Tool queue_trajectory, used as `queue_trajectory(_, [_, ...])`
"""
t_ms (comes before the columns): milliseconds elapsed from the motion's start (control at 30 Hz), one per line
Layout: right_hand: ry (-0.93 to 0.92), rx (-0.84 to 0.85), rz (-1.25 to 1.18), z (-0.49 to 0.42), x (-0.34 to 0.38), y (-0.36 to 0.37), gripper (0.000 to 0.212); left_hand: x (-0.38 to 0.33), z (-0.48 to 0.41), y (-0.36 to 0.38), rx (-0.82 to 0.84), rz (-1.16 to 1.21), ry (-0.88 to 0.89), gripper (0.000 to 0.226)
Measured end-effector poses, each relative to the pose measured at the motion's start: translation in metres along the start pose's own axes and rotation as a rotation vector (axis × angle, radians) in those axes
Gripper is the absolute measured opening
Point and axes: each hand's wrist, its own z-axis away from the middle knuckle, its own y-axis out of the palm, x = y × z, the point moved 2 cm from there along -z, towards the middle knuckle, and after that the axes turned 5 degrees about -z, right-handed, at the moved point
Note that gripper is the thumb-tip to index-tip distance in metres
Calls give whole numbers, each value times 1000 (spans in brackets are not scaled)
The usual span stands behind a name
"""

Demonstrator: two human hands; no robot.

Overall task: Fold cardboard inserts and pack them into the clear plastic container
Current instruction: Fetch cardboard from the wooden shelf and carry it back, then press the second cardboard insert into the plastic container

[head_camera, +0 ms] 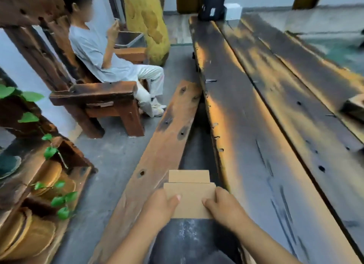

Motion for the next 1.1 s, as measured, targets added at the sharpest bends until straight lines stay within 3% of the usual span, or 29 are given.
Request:
queue_trajectory(300, [367,-365,-275,70,-136,-81,16,-144,-10,114,457,-293,360,26])
queue_trajectory(400, [528,-487,-384,102,-174,-91,32,-181,-4,162,618,-367,507,30])
queue_trajectory(533, [706,-649,-505,140,-204,-93,12,-217,9,214,776,-507,655,19])
queue_trajectory(633, [845,-776,-599,168,-221,-88,17,-240,26,251,916,-565,776,21])
queue_trajectory(733, [966,-861,-682,197,-237,-80,30,-258,52,283,986,-645,891,29])
queue_trajectory(967, [1047,-1010,-830,267,-300,-73,23,-274,130,345,1043,-653,1005,31])
queue_trajectory(1100, [1045,-993,-854,294,-338,-76,25,-276,163,373,1015,-624,934,28])
